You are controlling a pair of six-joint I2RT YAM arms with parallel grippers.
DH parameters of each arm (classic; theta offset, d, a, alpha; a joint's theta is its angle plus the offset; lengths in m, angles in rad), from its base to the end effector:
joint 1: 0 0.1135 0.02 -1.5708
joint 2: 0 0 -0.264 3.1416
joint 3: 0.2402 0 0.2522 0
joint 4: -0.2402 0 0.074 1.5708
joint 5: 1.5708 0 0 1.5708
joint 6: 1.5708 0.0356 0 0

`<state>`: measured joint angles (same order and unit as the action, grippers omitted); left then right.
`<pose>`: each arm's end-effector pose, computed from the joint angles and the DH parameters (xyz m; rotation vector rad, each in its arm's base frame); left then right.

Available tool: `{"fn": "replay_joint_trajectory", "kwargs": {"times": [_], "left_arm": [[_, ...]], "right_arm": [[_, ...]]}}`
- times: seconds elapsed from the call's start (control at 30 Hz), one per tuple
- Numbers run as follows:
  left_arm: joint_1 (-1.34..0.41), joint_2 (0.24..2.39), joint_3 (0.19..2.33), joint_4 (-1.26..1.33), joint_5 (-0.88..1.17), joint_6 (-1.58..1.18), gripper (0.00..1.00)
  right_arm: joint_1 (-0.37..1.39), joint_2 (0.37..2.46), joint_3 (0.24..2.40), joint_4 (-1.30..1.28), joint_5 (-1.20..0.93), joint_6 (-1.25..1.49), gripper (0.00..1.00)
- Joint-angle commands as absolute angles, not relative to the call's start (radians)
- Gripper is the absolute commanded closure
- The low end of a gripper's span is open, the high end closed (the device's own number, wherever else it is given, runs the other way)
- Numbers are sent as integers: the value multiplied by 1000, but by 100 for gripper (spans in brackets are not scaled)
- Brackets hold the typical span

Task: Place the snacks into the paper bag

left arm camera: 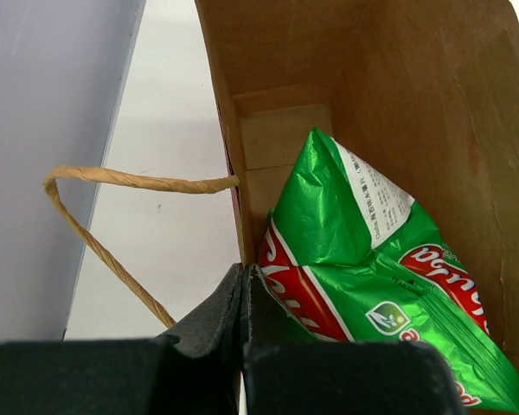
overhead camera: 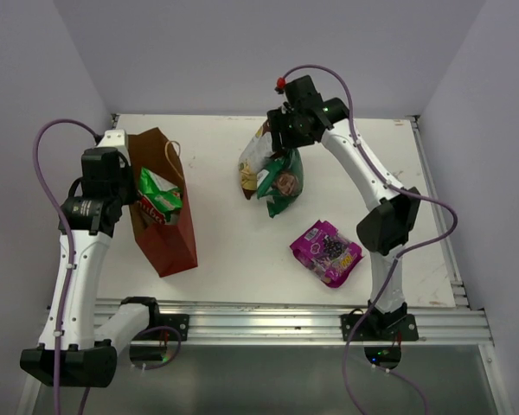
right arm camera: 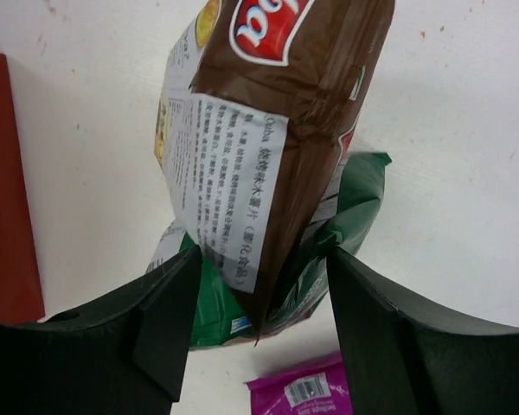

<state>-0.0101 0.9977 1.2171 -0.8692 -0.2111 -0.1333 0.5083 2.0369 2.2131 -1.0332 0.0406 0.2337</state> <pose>0.1896 0.0055 0.3814 -0.2514 2.1938 0.1546 0.3860 0.2134 0.3685 -0.3166 2.4268 0.2845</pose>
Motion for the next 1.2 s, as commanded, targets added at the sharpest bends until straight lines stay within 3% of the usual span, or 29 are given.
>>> {"fn": "replay_joint_trajectory", "kwargs": {"times": [0.0,0.27,0.53,0.8,0.9,1.07,1.1,1.17], "left_arm": [[-20,994,1233,-827,-202,-103,100],[-26,1000,1249,-838,-225,-98,100],[-26,1002,1239,-835,-241,-92,100],[-26,1026,1256,-827,-233,-92,100],[-26,1028,1252,-824,-229,-92,100],[-26,1031,1252,-816,-227,-92,100],[-26,1032,1247,-815,-219,-91,100],[-26,1038,1244,-808,-212,-92,100]], "right_arm": [[509,2098,2325,-971,46,207,36],[495,2235,2445,-980,84,213,33],[497,2086,2160,-973,83,213,32],[497,1984,2019,-1017,109,236,32],[497,1945,1971,-1089,135,248,38],[500,1811,1817,-1186,146,285,39],[499,1795,1754,-1186,144,288,43],[500,1761,1691,-1178,130,290,66]]}}
